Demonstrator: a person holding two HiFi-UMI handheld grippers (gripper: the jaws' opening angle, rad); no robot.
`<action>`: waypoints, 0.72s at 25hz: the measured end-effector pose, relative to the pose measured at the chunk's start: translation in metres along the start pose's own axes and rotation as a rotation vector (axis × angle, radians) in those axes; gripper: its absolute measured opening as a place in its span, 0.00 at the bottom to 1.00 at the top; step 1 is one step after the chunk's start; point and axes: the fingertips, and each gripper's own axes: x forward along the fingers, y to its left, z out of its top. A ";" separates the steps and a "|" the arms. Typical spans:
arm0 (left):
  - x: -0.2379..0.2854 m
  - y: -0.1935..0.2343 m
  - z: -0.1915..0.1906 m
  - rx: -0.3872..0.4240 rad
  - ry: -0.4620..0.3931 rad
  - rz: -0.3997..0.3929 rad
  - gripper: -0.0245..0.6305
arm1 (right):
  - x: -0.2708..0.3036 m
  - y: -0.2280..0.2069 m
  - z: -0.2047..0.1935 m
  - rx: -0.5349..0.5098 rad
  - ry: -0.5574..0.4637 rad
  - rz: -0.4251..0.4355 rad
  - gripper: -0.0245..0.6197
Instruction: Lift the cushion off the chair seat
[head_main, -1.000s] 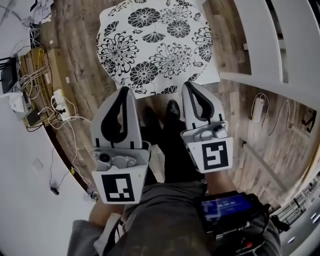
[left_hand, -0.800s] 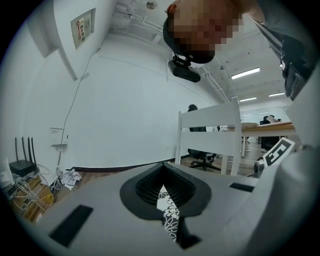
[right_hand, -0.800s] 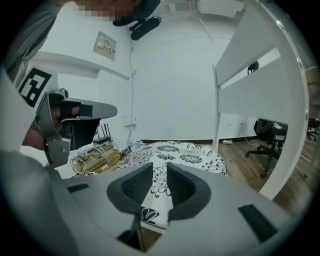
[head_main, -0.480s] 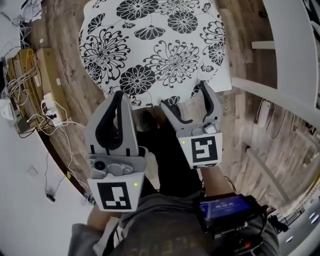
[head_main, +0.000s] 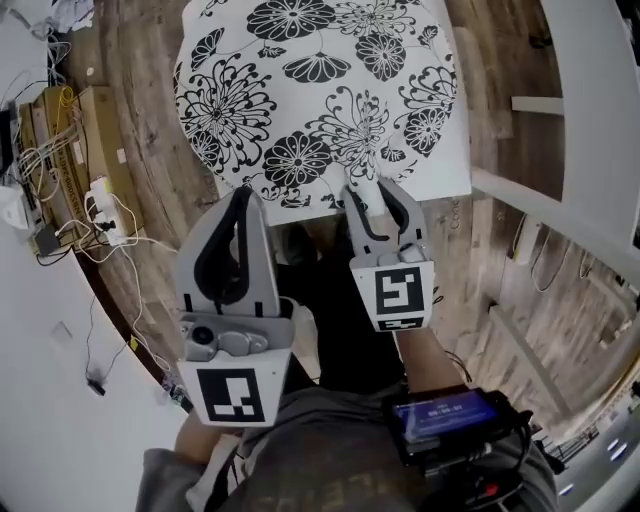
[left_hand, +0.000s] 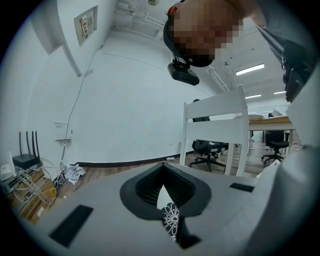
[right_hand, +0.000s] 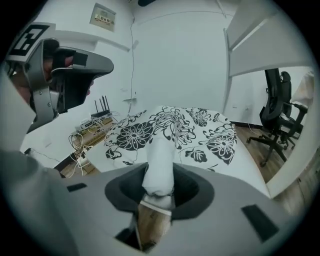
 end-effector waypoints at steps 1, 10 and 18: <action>0.000 0.001 0.002 0.001 0.000 0.002 0.05 | 0.000 0.000 0.003 0.001 -0.004 0.001 0.21; -0.004 0.003 0.023 -0.007 -0.022 0.008 0.05 | -0.013 -0.001 0.039 0.021 -0.080 0.009 0.10; -0.016 0.014 0.081 -0.024 -0.067 0.036 0.05 | -0.048 0.002 0.120 -0.014 -0.165 0.017 0.09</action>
